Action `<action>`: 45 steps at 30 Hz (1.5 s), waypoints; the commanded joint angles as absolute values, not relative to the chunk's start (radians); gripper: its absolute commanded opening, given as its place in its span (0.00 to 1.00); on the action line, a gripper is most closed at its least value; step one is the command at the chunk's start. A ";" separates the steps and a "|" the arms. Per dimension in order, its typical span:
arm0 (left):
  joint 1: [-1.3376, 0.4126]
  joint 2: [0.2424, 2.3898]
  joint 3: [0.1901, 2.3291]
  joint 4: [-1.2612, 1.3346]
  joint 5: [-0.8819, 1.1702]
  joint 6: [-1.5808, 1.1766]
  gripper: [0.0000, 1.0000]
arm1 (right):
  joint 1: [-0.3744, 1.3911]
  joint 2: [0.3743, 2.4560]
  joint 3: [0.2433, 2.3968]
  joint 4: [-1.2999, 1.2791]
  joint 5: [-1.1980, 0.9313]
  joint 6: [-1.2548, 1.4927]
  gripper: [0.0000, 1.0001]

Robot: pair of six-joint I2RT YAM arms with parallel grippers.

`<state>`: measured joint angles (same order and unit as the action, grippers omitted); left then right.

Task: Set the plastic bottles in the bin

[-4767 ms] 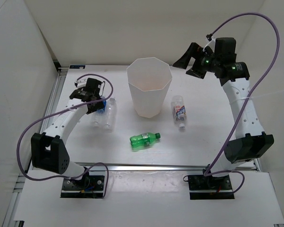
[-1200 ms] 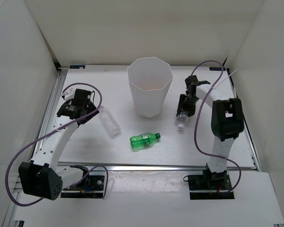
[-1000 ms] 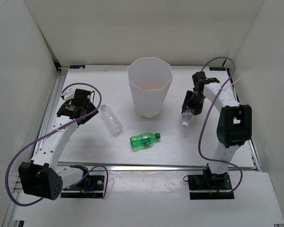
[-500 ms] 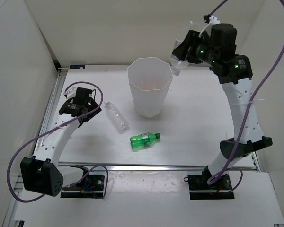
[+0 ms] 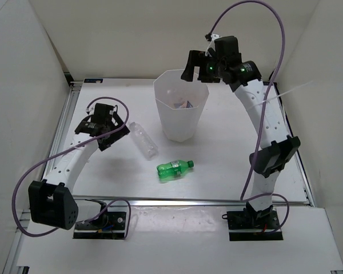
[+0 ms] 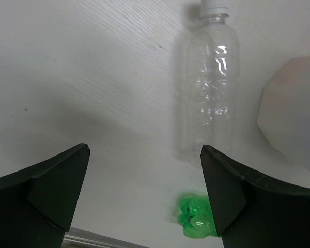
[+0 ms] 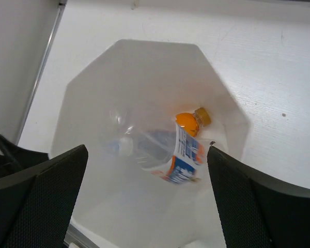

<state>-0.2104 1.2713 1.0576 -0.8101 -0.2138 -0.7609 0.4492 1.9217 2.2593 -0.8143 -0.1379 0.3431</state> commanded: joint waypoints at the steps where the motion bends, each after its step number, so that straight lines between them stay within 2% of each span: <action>1: -0.207 1.278 1.095 -0.736 -0.077 -0.732 1.00 | 0.448 1.786 2.284 -0.785 -0.129 0.337 1.00; 5: -0.225 1.379 1.152 -0.698 0.038 -0.755 1.00 | 0.448 1.660 2.266 -0.785 -0.066 0.348 1.00; 15: -0.270 1.707 1.339 -0.660 0.086 -0.723 1.00 | 0.417 1.499 2.126 -0.818 -0.063 0.348 1.00; 22: -0.270 1.730 1.319 -0.701 0.015 -0.723 1.00 | 0.351 1.425 2.046 -0.827 -0.063 0.348 1.00; 27: -0.270 1.758 1.308 -0.701 0.049 -0.732 1.00 | 0.333 1.404 2.003 -0.836 -0.063 0.357 1.00; 39: -0.270 1.996 1.500 -0.749 0.132 -0.732 1.00 | 0.333 1.393 2.014 -0.845 -0.061 0.357 1.00; 41: -0.270 2.016 1.509 -0.759 0.152 -0.723 0.91 | 0.333 1.384 2.005 -0.845 -0.048 0.357 1.00; 45: -0.270 1.961 1.509 -0.784 0.106 -0.747 0.67 | 0.333 1.374 1.987 -0.854 -0.008 0.357 1.00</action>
<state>-0.2680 2.0274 1.4860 -0.7483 0.1246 -0.7349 0.3351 1.4166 1.9968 -0.8658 -0.0486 0.3595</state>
